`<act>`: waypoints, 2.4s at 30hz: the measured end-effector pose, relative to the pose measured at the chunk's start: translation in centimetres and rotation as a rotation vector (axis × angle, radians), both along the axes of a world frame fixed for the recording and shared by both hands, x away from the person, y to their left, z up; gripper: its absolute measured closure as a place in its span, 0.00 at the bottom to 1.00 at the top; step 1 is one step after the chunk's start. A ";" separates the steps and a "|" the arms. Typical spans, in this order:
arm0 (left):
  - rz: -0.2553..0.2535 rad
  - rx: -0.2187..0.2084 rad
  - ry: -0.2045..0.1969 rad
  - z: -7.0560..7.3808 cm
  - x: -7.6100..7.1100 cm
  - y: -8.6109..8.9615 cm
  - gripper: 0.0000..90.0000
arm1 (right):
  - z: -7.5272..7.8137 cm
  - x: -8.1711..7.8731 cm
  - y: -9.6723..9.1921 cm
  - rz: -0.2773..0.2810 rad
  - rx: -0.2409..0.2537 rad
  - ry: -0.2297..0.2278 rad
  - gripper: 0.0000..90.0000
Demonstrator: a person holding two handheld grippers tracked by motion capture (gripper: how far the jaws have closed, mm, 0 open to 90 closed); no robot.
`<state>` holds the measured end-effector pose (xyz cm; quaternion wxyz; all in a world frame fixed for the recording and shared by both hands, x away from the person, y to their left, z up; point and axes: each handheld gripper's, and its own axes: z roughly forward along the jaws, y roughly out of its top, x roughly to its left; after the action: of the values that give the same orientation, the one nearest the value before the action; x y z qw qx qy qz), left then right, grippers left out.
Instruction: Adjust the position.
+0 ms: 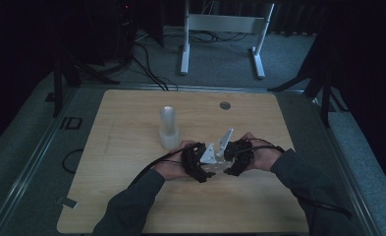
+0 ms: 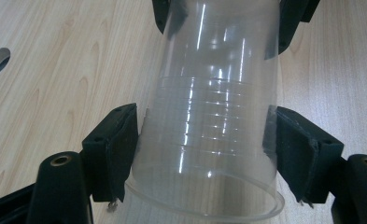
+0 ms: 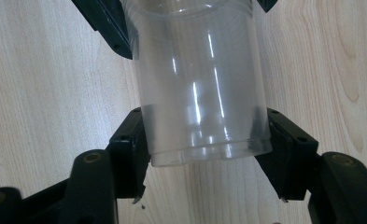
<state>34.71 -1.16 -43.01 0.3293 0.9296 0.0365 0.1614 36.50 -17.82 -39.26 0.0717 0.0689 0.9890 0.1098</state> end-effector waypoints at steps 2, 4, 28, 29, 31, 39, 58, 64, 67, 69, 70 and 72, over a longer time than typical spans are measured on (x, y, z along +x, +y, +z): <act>0.005 -0.003 0.000 0.0 0.0 0.0 0.27 | 0.0 0.0 0.0 -0.001 0.003 0.002 0.45; 0.019 -0.010 0.007 0.1 0.1 0.0 0.22 | -0.2 0.0 -0.2 -0.009 0.016 0.008 0.46; 0.086 -0.104 0.007 1.1 0.8 1.2 0.22 | -1.8 1.0 -3.1 -0.242 0.090 -0.027 0.47; 0.089 -0.110 0.013 1.0 0.8 1.2 0.22 | -1.9 1.1 -3.3 -0.255 0.095 -0.030 0.47; 0.091 -0.115 0.018 1.0 0.9 1.4 0.23 | -2.0 1.2 -3.7 -0.292 0.111 -0.026 0.47; 0.100 -0.126 0.016 1.0 1.0 1.5 0.24 | -3.1 1.6 -5.2 -0.424 0.159 -0.029 0.47; 0.127 -0.129 0.032 0.5 1.1 1.7 0.26 | -3.8 2.6 -6.8 -0.632 0.253 -0.078 0.47; 0.143 -0.139 0.031 0.4 1.2 1.6 0.26 | -4.1 2.8 -8.1 -0.743 0.291 -0.100 0.47; 0.141 -0.141 0.035 0.4 1.1 1.5 0.26 | -4.4 2.9 -8.4 -0.781 0.297 -0.108 0.47; 0.142 -0.141 0.036 0.4 1.1 1.4 0.26 | -4.5 3.0 -8.5 -0.798 0.297 -0.119 0.47; 0.142 -0.141 0.036 0.4 1.1 1.4 0.26 | -4.5 3.0 -8.6 -0.808 0.301 -0.123 0.47; 0.143 -0.144 0.037 0.3 1.1 1.4 0.26 | -4.4 3.0 -8.8 -0.826 0.320 -0.123 0.47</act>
<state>35.86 0.24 -42.72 0.3821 0.9014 0.1204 0.1642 39.48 -26.61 -43.69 0.1566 0.4615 0.8430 0.2277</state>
